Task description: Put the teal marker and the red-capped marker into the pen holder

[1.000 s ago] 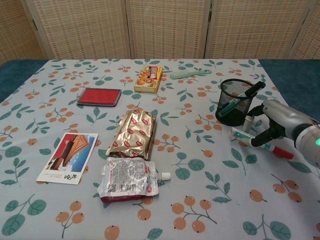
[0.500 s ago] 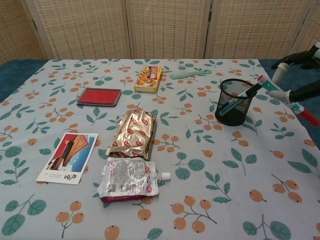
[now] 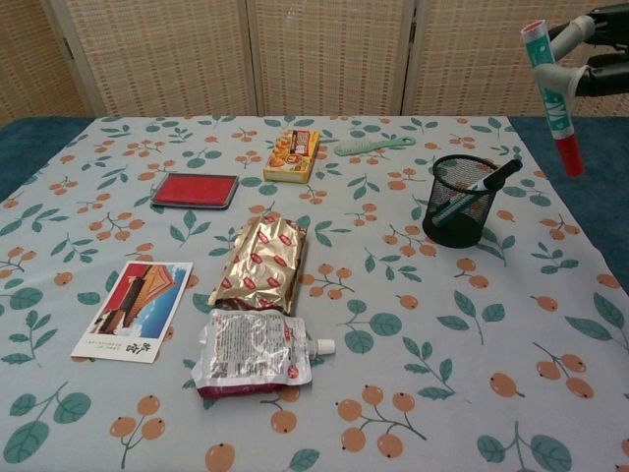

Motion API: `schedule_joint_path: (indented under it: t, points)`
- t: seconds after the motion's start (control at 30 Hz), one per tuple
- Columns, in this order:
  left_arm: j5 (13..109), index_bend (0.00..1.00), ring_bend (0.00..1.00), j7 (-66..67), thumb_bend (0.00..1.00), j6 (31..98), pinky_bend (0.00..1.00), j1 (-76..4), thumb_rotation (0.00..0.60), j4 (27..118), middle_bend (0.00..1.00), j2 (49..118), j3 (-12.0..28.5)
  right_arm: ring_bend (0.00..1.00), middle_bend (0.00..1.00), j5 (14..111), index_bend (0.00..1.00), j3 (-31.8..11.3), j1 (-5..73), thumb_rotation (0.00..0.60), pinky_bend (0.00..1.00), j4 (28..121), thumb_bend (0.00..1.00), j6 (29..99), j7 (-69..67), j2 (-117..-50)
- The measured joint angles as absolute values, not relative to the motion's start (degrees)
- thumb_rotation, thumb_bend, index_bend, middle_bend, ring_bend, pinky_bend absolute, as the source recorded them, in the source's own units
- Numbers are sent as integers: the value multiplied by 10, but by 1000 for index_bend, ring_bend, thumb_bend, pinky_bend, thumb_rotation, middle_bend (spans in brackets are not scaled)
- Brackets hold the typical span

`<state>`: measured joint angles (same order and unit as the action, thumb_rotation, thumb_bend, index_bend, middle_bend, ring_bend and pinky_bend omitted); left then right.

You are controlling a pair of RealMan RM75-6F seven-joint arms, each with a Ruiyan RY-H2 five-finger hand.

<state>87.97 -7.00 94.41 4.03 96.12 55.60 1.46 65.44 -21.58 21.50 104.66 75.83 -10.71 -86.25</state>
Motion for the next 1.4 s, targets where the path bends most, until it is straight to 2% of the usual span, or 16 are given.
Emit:
schedule_joint_path:
  t: [0.3, 0.77, 1.07, 1.1, 1.2, 1.3, 1.4]
  points:
    - [878, 0, 94, -75, 401, 940, 268, 41, 600, 960, 203, 554, 13, 0, 176, 659, 633, -254, 254, 600, 0, 920, 317, 753, -193, -944]
    - [875, 0, 94, -88, 400, 951, 268, 48, 600, 958, 205, 549, 15, 0, 176, 631, 633, -299, 336, 600, 0, 737, 315, 687, -255, -1029]
    - [873, 0, 94, -97, 400, 957, 268, 52, 600, 956, 205, 546, 17, 0, 158, 630, 619, -304, 373, 600, 0, 652, 298, 666, -270, -1068]
    - [873, 0, 94, -97, 400, 958, 268, 52, 600, 956, 204, 546, 17, 0, 140, 632, 579, -302, 375, 600, 0, 645, 291, 661, -274, -1070]
    - [873, 0, 94, -98, 400, 957, 268, 52, 600, 956, 205, 546, 18, 0, 54, 643, 286, -287, 376, 600, 0, 635, 253, 645, -284, -1068]
    - [871, 0, 95, -95, 400, 956, 268, 51, 600, 956, 205, 547, 18, 0, 10, 653, 61, -272, 367, 600, 0, 641, 215, 644, -284, -1057]
    - [871, 0, 95, -93, 400, 957, 268, 52, 600, 957, 205, 548, 18, 0, 0, 661, 0, -261, 353, 600, 0, 663, 190, 648, -284, -1039]
